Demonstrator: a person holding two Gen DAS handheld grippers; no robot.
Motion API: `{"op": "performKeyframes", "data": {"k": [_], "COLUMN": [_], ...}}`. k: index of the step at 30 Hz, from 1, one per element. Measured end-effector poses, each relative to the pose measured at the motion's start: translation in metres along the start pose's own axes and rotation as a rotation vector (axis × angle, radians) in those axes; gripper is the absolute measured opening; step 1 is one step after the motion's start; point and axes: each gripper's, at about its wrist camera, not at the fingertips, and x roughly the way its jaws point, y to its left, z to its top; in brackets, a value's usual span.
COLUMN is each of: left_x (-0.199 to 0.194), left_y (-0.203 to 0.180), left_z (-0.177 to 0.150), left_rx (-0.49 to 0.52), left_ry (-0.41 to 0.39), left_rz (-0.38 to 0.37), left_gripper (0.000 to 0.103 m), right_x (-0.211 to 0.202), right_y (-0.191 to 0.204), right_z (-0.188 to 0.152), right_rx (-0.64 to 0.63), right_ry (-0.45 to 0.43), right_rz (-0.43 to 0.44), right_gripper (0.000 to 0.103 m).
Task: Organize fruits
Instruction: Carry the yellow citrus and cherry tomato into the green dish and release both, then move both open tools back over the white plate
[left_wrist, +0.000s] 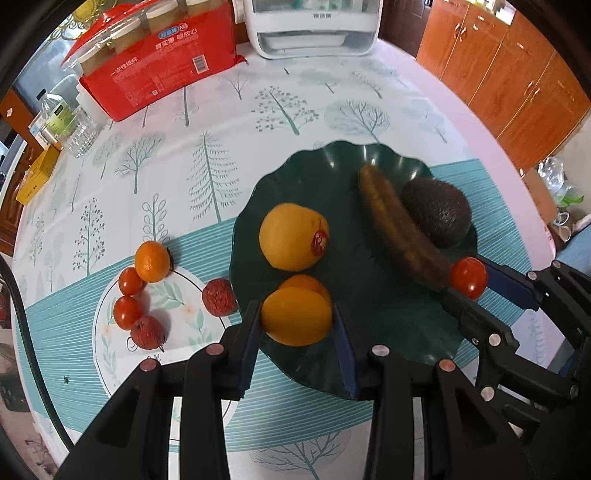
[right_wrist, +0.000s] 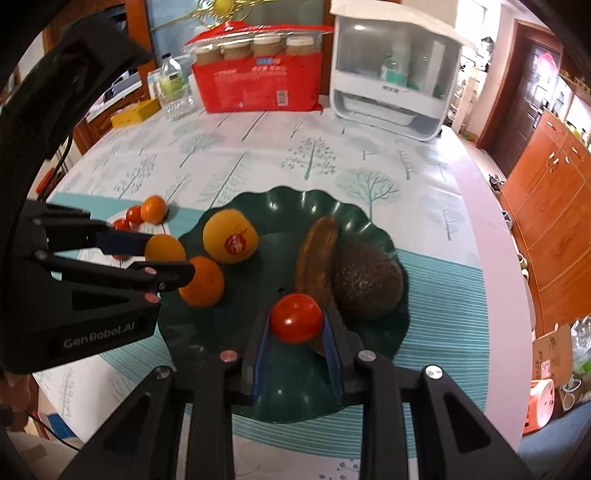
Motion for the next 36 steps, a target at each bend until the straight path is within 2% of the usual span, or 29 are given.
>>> {"op": "performKeyframes", "data": {"k": [3, 4, 6, 7, 9, 13, 26, 36], "left_x": [0.005, 0.006, 0.007, 0.006, 0.005, 0.004, -0.003, -0.021], "left_y": [-0.004, -0.004, -0.005, -0.006, -0.006, -0.005, -0.002, 0.027], "left_z": [-0.001, -0.001, -0.002, -0.002, -0.002, -0.002, -0.006, -0.023], "left_rx": [0.017, 0.020, 0.023, 0.023, 0.028, 0.029, 0.027, -0.003], "left_ry": [0.022, 0.029, 0.033, 0.029, 0.026, 0.025, -0.004, -0.060], "left_rz": [0.025, 0.031, 0.041, 0.048, 0.059, 0.071, 0.039, 0.020], "left_gripper": [0.037, 0.041, 0.054, 0.059, 0.062, 0.068, 0.069, 0.070], "right_x": [0.002, 0.002, 0.001, -0.001, -0.003, -0.005, -0.010, -0.018], "right_y": [0.000, 0.000, -0.001, -0.002, -0.002, -0.006, -0.001, 0.003], "right_z": [-0.002, -0.003, -0.004, -0.004, -0.005, -0.005, -0.007, -0.001], "right_rx": [-0.010, -0.011, -0.010, -0.012, -0.016, -0.006, 0.007, 0.062], "right_ry": [0.004, 0.003, -0.008, -0.021, -0.039, -0.044, -0.041, -0.043], "right_rz": [0.011, 0.014, 0.008, -0.001, -0.018, -0.015, -0.049, -0.078], "right_gripper": [0.029, 0.031, 0.049, 0.054, 0.060, 0.061, 0.061, 0.061]}}
